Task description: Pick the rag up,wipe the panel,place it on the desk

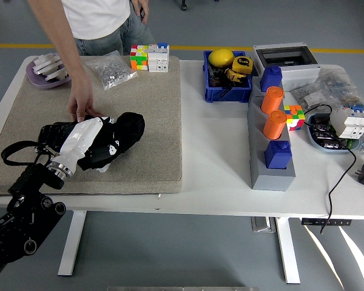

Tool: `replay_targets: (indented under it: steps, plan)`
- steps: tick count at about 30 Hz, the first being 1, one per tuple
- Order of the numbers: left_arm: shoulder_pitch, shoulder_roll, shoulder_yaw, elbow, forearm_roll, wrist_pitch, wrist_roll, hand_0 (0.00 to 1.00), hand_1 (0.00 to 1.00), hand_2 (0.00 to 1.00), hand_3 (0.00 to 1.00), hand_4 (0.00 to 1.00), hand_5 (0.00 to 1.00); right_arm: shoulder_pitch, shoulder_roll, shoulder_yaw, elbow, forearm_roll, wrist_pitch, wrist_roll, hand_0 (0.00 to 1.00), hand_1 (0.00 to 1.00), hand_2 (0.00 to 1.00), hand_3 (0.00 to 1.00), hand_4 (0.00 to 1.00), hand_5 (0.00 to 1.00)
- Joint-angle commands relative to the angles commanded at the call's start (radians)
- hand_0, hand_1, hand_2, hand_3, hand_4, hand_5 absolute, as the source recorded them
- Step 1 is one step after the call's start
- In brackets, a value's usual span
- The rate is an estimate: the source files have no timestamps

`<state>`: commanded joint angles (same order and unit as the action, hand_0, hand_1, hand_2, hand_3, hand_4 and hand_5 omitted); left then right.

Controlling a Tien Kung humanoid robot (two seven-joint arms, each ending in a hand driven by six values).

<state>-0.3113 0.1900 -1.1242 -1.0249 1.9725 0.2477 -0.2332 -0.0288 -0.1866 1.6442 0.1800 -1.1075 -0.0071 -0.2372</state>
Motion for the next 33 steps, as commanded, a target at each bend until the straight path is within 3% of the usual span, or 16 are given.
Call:
replay_targets:
  steps: [13,21,33]
  plan:
    - [0.025,-0.001,-0.045,0.004,-0.007,0.006,-0.001,0.312,0.231,0.5,0.362,0.002,0.002,-0.002,0.005,0.002,0.0,0.001,0.0,0.001,0.795,0.647,0.692,0.646,0.998,0.556]
    - [0.054,0.014,-0.128,0.012,0.007,0.009,-0.001,0.318,0.235,0.501,0.363,0.002,0.002,-0.008,0.001,-0.007,0.0,0.009,-0.001,0.0,0.795,0.646,0.693,0.646,0.998,0.556]
    - [0.057,0.036,-0.233,0.064,-0.012,0.002,-0.023,0.324,0.237,0.5,0.365,0.002,0.002,-0.008,0.0,-0.012,0.0,0.013,-0.001,-0.001,0.795,0.645,0.693,0.647,0.998,0.556]
